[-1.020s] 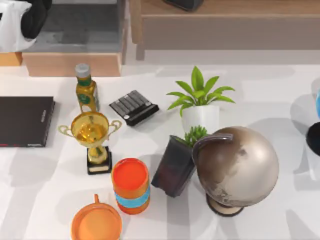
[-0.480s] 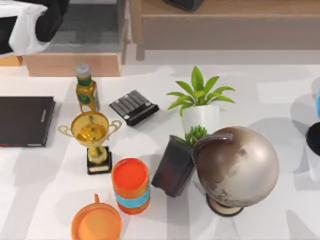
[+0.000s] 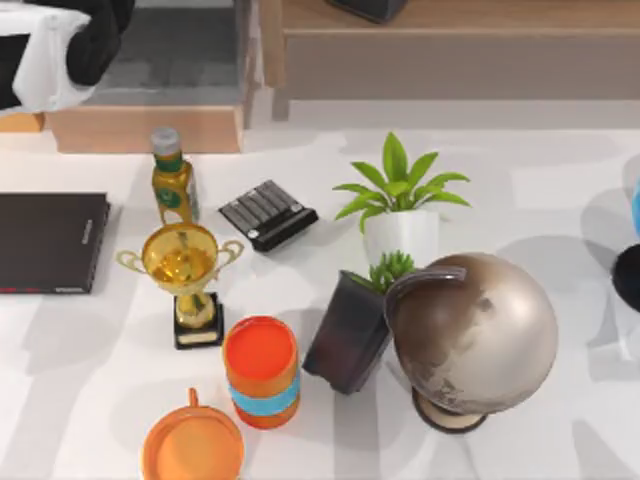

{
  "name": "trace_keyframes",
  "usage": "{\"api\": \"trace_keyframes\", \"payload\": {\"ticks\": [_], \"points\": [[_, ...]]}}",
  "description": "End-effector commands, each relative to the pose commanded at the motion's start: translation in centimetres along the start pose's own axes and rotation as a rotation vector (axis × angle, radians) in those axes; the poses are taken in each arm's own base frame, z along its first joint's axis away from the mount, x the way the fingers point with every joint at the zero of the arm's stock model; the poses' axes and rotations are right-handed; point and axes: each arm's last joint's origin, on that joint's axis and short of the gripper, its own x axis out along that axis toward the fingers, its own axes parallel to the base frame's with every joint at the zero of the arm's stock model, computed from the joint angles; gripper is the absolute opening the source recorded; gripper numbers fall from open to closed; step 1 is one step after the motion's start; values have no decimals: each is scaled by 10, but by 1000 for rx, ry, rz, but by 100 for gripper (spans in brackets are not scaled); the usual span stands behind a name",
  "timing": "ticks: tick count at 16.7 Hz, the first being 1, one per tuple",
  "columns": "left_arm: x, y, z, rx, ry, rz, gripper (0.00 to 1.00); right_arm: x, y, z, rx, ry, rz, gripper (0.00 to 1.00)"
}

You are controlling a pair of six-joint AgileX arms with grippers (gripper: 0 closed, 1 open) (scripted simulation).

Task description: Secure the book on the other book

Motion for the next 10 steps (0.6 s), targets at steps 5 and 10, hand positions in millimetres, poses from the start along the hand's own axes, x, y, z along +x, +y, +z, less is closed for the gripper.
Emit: {"api": "trace_keyframes", "payload": {"ticks": [5,10], "points": [[-18,29,27,41,-55,-112,0,0,0,0,0,0,0,100],[-67,85,62,313,-169,-197,0,0,0,0,0,0,0,100]]}}
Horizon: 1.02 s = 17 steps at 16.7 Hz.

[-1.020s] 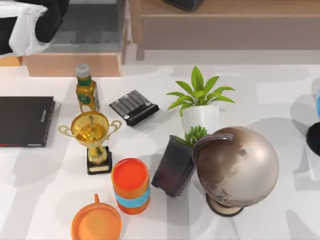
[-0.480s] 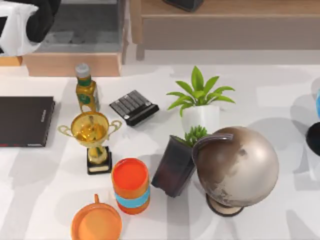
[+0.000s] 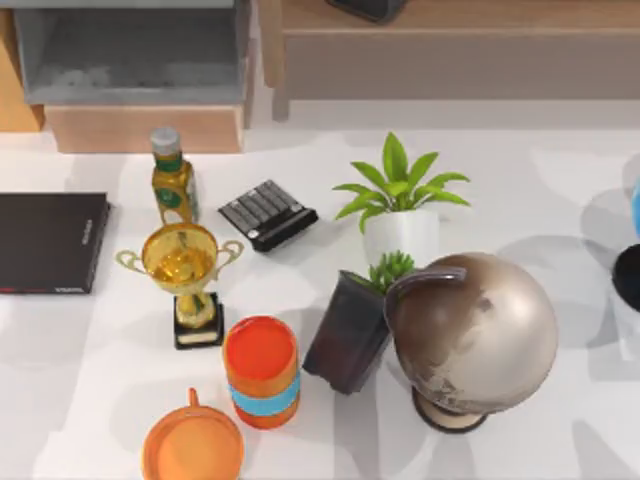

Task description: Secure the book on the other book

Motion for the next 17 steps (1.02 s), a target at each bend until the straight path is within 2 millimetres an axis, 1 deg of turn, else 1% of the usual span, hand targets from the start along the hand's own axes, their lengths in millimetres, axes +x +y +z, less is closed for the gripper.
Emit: {"api": "trace_keyframes", "payload": {"ticks": [2,3,5,8,11,14,16,17], "points": [[-29,14,5,177,-23,-16,0,0,0,0,0,0,0,100],[-43,19,3,277,-23,-18,0,0,0,0,0,0,0,100],[-69,27,-11,491,11,-13,0,0,0,0,0,0,0,100],[-102,32,-50,800,136,-24,0,0,0,0,0,0,0,100],[-131,23,-100,1006,306,-105,0,0,0,0,0,0,0,100],[-155,1,-150,1107,472,-268,0,0,0,0,0,0,0,100],[-167,-13,-173,1139,547,-370,0,0,0,0,0,0,0,100],[-172,-18,-180,1150,572,-404,0,0,0,0,0,0,0,100]]}}
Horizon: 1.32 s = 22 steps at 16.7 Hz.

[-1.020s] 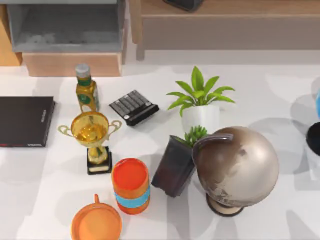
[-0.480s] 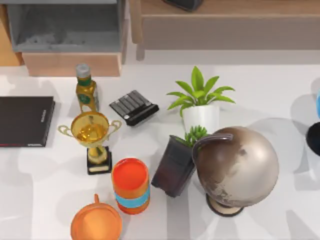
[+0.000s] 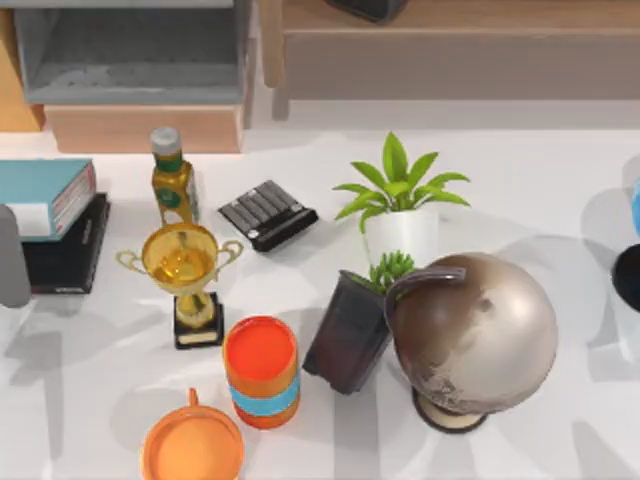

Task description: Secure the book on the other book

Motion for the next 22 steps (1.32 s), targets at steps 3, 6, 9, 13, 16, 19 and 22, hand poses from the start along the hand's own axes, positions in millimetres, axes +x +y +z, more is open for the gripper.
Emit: {"api": "trace_keyframes", "payload": {"ticks": [3,6,9,13,16,19,22], "points": [[0,-7,1,15,7,-29,0,0,0,0,0,0,0,100],[0,-6,0,15,8,-24,0,0,0,0,0,0,0,100],[2,-7,1,15,8,-28,0,0,0,0,0,0,0,100],[5,-7,1,15,7,-29,0,0,0,0,0,0,0,100],[5,-7,1,15,7,-29,8,0,0,0,0,0,0,100],[5,-7,1,15,7,-29,30,0,0,0,0,0,0,100],[5,-7,1,15,7,-29,53,0,0,0,0,0,0,100]]}}
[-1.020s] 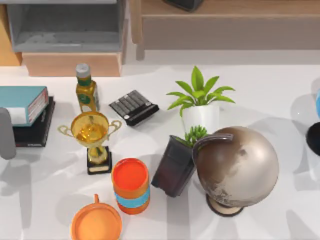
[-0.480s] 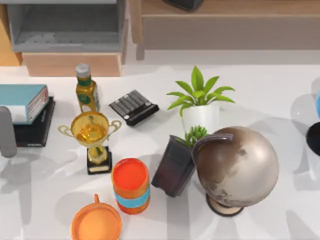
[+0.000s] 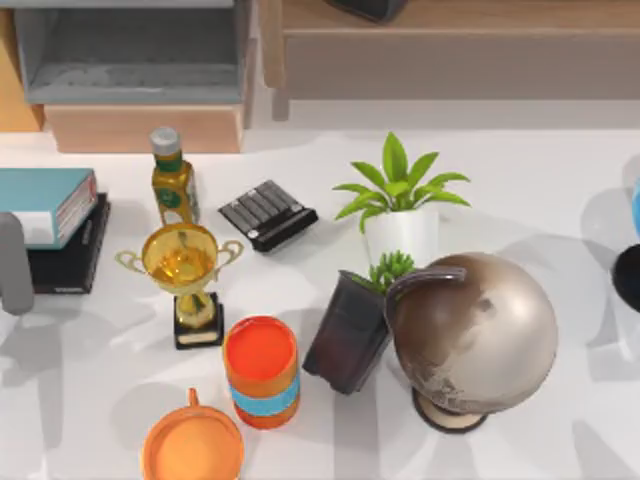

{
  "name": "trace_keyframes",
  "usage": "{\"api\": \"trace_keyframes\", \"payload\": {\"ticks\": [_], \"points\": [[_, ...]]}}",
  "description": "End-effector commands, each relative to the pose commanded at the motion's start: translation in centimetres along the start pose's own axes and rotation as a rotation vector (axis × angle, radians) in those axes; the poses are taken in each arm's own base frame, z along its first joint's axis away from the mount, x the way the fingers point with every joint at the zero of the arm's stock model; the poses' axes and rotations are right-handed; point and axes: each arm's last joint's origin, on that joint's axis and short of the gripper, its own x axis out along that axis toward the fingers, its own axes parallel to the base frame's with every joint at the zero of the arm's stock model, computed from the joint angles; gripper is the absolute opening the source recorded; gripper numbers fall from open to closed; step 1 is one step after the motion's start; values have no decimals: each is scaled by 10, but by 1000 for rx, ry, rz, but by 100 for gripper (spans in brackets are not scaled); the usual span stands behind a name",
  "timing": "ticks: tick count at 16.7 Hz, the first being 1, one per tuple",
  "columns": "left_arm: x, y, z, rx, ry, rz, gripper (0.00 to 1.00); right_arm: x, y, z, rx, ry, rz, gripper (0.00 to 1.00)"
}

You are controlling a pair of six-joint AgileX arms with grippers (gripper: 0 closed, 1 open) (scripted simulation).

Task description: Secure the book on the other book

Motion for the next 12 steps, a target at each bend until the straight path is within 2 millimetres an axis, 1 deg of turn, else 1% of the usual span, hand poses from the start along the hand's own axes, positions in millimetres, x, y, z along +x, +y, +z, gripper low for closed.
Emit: {"api": "trace_keyframes", "payload": {"ticks": [6,7,12], "points": [[0,0,0,0,0,0,98,0,0,0,0,0,0,100],[0,0,0,0,0,0,100,0,0,0,0,0,0,100],[0,0,0,0,0,0,100,0,0,0,0,0,0,100]]}}
